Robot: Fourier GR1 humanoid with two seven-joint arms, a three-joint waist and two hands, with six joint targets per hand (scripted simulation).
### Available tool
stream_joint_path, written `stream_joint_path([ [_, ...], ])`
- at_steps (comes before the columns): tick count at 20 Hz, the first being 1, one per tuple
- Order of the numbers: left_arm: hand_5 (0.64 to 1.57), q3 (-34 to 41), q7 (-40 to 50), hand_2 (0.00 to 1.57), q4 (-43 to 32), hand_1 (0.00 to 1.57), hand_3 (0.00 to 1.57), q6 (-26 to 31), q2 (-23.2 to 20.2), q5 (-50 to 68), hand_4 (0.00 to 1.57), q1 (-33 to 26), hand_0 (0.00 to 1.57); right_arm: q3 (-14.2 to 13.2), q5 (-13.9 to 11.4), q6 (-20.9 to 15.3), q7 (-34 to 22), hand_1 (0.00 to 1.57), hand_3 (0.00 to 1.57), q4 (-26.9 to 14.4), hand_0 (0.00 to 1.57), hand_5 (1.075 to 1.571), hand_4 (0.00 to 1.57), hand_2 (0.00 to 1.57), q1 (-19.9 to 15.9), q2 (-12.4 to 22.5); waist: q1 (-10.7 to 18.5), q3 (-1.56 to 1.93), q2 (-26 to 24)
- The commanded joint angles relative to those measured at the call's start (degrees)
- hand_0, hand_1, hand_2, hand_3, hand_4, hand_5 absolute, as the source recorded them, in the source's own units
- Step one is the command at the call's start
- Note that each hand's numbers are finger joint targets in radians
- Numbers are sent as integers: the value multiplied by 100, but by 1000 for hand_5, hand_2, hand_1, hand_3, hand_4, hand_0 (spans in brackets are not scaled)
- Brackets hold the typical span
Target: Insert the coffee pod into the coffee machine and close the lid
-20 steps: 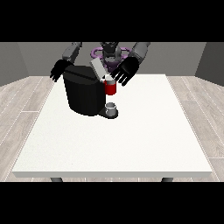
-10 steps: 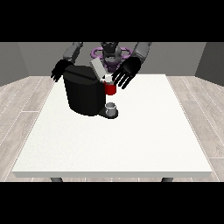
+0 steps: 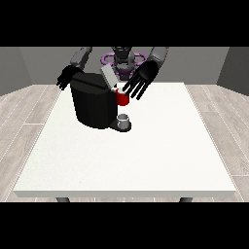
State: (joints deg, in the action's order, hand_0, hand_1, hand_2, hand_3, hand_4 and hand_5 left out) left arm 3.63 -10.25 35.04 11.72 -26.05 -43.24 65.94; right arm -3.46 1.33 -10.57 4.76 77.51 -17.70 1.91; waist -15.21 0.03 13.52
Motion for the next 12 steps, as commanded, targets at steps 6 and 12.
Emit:
stream_joint_path([
  [6, 1571, -117, 150, 0, 268, 0, 0, 30, 367, -91, 0, -221, 0, -206, 183, 108, 372, 0, 0, -404, 0, 1571, 383, 0, 263, 2, 311, 0, -358],
  [12, 1571, 353, 148, 0, 226, 0, 0, 167, 403, 393, 0, -553, 0, -211, 312, 245, 326, 0, 0, -126, 0, 1571, 424, 0, 651, 45, 347, -2, -798],
])
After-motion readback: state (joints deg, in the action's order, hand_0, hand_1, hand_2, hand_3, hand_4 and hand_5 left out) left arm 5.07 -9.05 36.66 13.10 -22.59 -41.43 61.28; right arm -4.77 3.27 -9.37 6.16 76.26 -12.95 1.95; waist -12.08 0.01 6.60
